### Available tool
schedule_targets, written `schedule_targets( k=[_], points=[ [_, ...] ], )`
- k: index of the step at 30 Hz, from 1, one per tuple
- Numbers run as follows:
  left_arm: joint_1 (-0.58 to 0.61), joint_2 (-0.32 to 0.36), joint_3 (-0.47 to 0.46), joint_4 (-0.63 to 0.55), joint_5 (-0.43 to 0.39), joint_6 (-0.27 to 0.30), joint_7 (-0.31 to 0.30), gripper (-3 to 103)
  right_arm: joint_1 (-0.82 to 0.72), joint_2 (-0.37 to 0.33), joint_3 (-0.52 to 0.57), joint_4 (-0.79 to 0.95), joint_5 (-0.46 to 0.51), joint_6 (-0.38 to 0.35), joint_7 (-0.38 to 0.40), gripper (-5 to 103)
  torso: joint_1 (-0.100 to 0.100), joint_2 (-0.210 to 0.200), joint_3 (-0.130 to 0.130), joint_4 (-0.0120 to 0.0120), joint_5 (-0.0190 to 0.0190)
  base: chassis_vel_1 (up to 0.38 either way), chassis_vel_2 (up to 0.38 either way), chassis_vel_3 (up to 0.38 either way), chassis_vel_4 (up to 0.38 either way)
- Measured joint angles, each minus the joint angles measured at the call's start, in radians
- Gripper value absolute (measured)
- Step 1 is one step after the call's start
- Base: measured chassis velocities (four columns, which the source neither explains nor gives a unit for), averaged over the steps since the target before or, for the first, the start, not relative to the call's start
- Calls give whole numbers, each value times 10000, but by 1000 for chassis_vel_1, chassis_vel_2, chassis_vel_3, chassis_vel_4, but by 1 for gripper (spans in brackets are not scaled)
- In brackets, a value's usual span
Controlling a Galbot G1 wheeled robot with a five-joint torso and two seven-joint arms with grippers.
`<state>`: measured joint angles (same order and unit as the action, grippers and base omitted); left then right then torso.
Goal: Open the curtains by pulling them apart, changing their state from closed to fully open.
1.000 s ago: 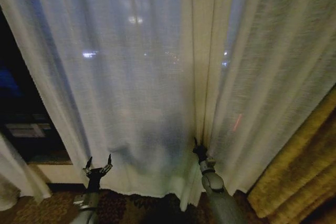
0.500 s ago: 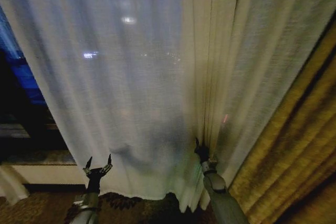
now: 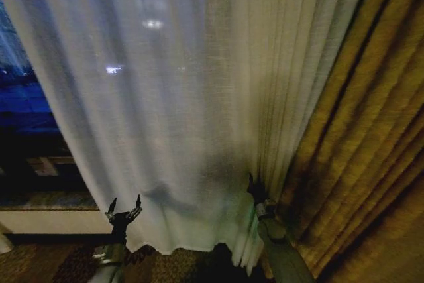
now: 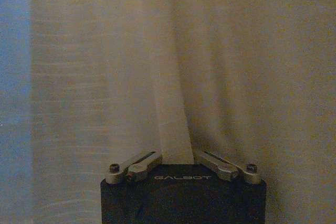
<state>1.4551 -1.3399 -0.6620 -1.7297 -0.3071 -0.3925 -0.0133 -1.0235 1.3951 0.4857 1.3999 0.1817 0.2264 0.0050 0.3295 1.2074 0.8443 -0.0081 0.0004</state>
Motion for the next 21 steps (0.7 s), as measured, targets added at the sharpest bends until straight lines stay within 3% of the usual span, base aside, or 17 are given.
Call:
schedule_targets(
  k=[2, 21],
  points=[
    [0, 4, -7, 1, -1, 0, -13, 100, 0, 13, -17, -47, -163, -17, 76, 0, -1, 1, -1, 4, -14, 35, 17, -19, -6],
    [0, 3, -4, 1, -2, 0, -17, 100, -64, -51, 28, -37, -99, -161, 358, -3, -1, 1, 0, 2, -6, 15, 8, -11, -10]
  ],
)
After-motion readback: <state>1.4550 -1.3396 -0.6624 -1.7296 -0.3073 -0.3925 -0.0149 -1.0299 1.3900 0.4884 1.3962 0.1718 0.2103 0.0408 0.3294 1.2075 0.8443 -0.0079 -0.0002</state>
